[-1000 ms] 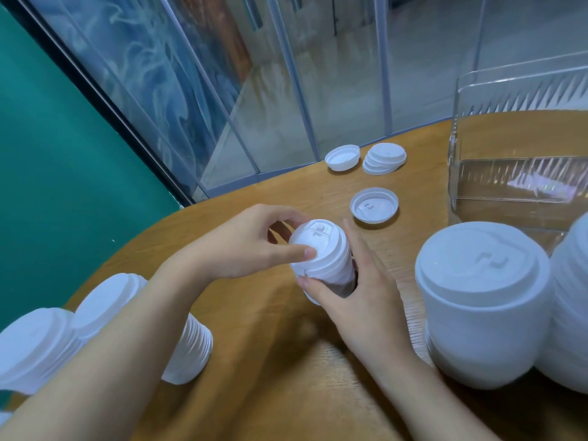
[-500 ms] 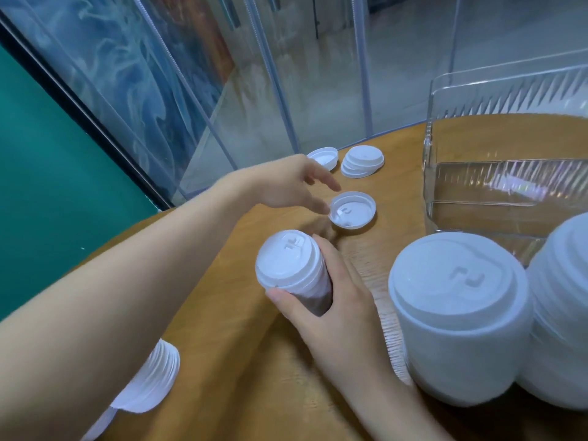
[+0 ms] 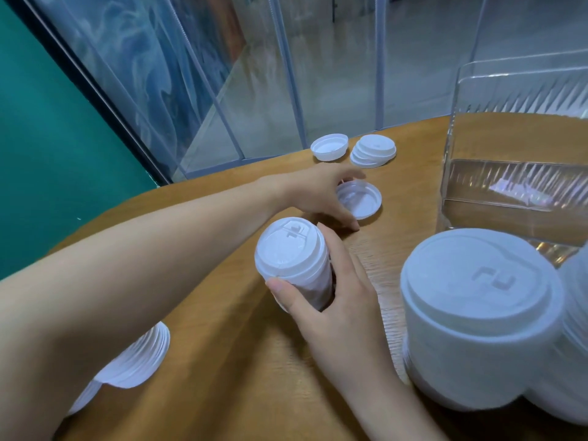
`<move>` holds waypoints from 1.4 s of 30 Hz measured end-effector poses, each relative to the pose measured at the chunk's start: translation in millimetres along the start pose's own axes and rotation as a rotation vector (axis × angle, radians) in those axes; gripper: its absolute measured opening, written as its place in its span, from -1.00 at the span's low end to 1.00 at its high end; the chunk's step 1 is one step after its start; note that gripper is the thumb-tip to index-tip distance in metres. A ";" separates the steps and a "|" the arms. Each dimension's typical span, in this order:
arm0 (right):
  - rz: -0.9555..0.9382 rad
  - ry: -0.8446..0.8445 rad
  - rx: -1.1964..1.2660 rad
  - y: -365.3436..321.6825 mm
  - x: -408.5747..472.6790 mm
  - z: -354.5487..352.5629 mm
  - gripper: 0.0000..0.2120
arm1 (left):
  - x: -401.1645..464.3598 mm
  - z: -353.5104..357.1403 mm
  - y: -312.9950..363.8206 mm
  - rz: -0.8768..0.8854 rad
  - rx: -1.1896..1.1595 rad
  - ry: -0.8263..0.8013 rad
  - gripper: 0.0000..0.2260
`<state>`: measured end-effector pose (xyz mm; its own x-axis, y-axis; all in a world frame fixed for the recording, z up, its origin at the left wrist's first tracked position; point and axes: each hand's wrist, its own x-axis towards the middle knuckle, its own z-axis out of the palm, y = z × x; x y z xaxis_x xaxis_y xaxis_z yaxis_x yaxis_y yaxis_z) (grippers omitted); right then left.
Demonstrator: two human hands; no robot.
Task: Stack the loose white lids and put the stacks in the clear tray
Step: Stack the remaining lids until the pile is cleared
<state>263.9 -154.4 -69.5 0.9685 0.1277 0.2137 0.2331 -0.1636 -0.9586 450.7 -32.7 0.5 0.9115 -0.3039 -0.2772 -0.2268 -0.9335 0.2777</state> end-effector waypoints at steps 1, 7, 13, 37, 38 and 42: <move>0.002 -0.002 0.001 -0.2 0.4 -0.3 -0.17 | -2.5 -0.7 -0.6 -0.011 0.003 -0.006 -0.03; 0.018 -0.027 0.033 -4.8 0.1 -1.6 -0.22 | -25.1 -7.5 -9.5 -0.092 0.129 -0.043 -0.28; 0.006 -0.019 0.021 -7.6 -1.8 2.6 -0.25 | -45.3 -14.4 -20.3 -0.040 -0.023 0.091 -0.34; -0.002 -0.043 0.004 -4.4 2.9 -1.1 -0.20 | -39.5 22.0 -38.6 -0.187 -0.266 0.306 -0.36; -0.004 -0.046 0.001 -4.4 3.9 -0.3 -0.21 | -44.7 17.9 -35.0 -0.186 -0.312 0.342 -0.42; 0.010 -0.052 0.024 -5.2 6.1 2.3 -0.25 | -83.6 -7.8 -11.4 -0.109 -0.512 0.525 -0.51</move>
<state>268.5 -150.6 -63.6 0.9649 0.1768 0.1942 0.2202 -0.1421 -0.9651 379.8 4.8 27.6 0.9929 0.0365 0.1132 -0.0542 -0.7084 0.7038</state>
